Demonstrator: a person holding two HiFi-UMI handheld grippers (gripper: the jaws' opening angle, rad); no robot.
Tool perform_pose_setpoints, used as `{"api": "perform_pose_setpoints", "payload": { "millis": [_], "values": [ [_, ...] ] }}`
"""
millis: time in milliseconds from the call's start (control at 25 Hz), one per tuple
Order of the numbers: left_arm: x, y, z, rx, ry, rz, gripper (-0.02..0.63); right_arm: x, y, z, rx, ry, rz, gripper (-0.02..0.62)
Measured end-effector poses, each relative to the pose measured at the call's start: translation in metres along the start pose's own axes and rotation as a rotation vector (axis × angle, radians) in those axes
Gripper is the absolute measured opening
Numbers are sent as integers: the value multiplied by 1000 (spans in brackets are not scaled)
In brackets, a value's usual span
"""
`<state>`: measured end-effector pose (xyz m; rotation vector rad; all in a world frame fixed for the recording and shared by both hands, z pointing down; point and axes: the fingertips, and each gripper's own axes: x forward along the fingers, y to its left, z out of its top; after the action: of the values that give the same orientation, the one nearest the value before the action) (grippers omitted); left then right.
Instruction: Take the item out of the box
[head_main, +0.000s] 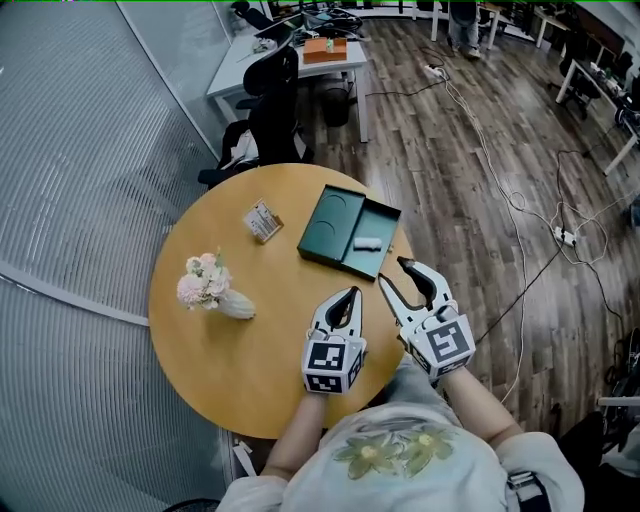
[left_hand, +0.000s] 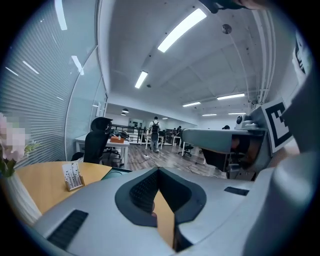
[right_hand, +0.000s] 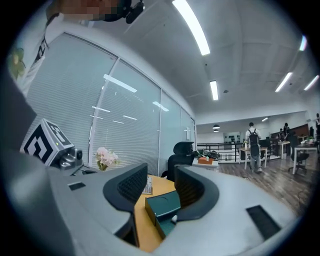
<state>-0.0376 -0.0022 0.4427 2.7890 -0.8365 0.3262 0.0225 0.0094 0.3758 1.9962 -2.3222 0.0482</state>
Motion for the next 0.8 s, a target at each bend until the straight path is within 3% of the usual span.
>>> {"api": "perform_pose_setpoints", "payload": {
  "millis": [240,800],
  "values": [
    [21,6,8,4,-4,23,0,24,-27,8,-34,-33,41,196],
    [44,22,9,-23,7,106,2,67,-47,-17,-96,50,166,196]
  ]
}}
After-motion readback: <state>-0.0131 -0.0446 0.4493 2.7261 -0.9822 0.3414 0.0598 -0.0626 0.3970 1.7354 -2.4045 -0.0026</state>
